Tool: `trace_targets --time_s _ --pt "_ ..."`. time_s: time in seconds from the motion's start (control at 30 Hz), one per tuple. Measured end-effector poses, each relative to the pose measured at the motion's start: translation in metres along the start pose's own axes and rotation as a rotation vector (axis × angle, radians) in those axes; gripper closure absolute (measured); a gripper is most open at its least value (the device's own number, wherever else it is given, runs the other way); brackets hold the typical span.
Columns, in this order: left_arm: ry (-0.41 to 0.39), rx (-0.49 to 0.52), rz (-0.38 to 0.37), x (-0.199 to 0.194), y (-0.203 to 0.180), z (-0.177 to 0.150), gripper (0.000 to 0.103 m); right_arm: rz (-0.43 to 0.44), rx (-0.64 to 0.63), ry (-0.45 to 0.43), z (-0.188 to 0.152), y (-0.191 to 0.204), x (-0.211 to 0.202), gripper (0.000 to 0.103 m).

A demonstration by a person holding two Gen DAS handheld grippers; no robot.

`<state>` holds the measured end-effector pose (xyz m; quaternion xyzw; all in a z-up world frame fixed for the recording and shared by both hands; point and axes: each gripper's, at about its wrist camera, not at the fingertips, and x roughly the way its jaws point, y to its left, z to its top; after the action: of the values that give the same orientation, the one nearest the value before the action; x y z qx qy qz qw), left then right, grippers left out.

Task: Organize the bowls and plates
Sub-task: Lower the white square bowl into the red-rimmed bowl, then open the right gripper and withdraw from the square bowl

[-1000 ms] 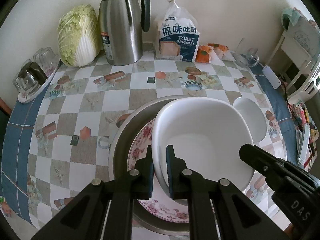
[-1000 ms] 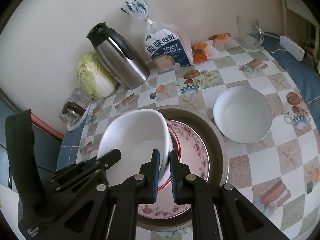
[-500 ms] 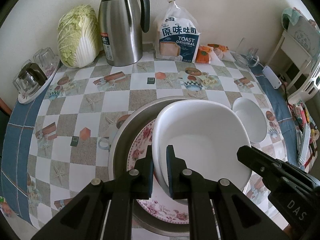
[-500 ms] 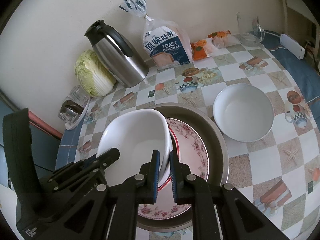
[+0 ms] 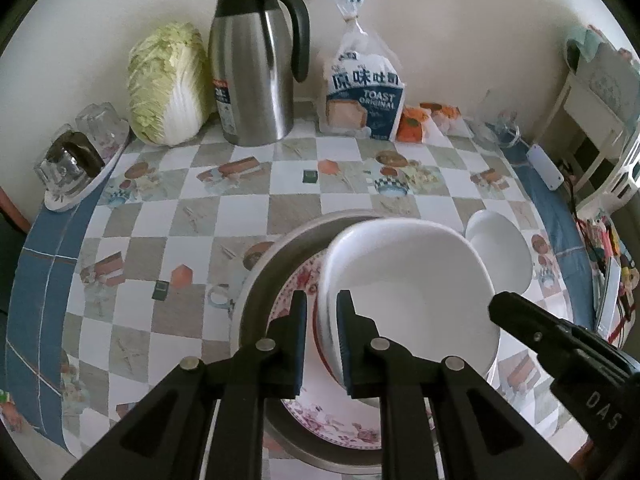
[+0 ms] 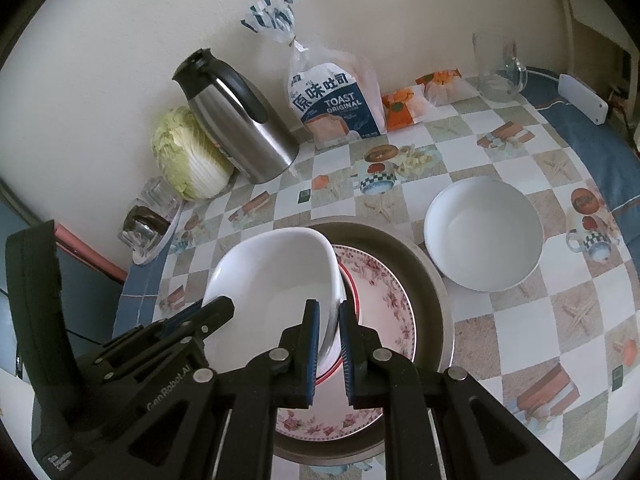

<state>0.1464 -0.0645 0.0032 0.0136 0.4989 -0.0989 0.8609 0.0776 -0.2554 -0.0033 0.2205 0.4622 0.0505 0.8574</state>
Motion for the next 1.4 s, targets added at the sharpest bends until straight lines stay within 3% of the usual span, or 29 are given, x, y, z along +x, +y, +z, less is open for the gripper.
trace_targets --time_s 0.1,0.17,0.3,0.37,0.43,0.5,0.53,0.57,0.63,0.97,1.2,1.4 --pt "-0.037 -0.022 0.016 -0.01 0.005 0.002 0.072 -0.015 -0.008 -0.023 0.003 0.001 -0.007 0.09" --pt "-0.053 -0.043 0.027 -0.014 0.008 0.003 0.056 -0.028 -0.016 -0.028 0.004 0.001 -0.01 0.09" --pt "-0.07 -0.075 0.057 -0.018 0.014 0.005 0.044 -0.073 -0.031 -0.03 0.005 -0.001 -0.01 0.089" --pt "-0.077 -0.08 0.076 -0.019 0.016 0.005 0.038 -0.094 -0.038 -0.033 0.005 -0.002 -0.011 0.067" --pt "-0.082 -0.097 0.081 -0.019 0.019 0.005 0.035 -0.107 -0.049 -0.038 0.005 -0.002 -0.011 0.058" --pt "-0.083 -0.121 0.082 -0.019 0.022 0.005 0.024 -0.117 -0.064 -0.042 0.005 -0.001 -0.012 0.053" --pt "-0.083 -0.132 0.089 -0.018 0.024 0.005 0.013 -0.12 -0.068 -0.044 0.005 -0.002 -0.012 0.044" --pt "-0.085 -0.138 0.097 -0.018 0.025 0.004 0.01 -0.123 -0.071 -0.044 0.005 -0.002 -0.012 0.038" --pt "-0.084 -0.151 0.108 -0.017 0.027 0.004 0.01 -0.125 -0.074 -0.041 0.005 -0.004 -0.012 0.035" --pt "-0.099 -0.214 0.122 -0.02 0.029 0.003 0.01 -0.153 -0.065 -0.051 0.011 -0.024 -0.016 0.0" --pt "-0.147 -0.244 0.114 -0.033 0.015 0.01 0.009 -0.167 -0.028 -0.07 0.015 -0.05 -0.026 0.0" --pt "-0.153 -0.141 0.095 -0.037 -0.022 0.024 0.009 -0.176 0.027 -0.078 0.021 -0.083 -0.033 0.0"
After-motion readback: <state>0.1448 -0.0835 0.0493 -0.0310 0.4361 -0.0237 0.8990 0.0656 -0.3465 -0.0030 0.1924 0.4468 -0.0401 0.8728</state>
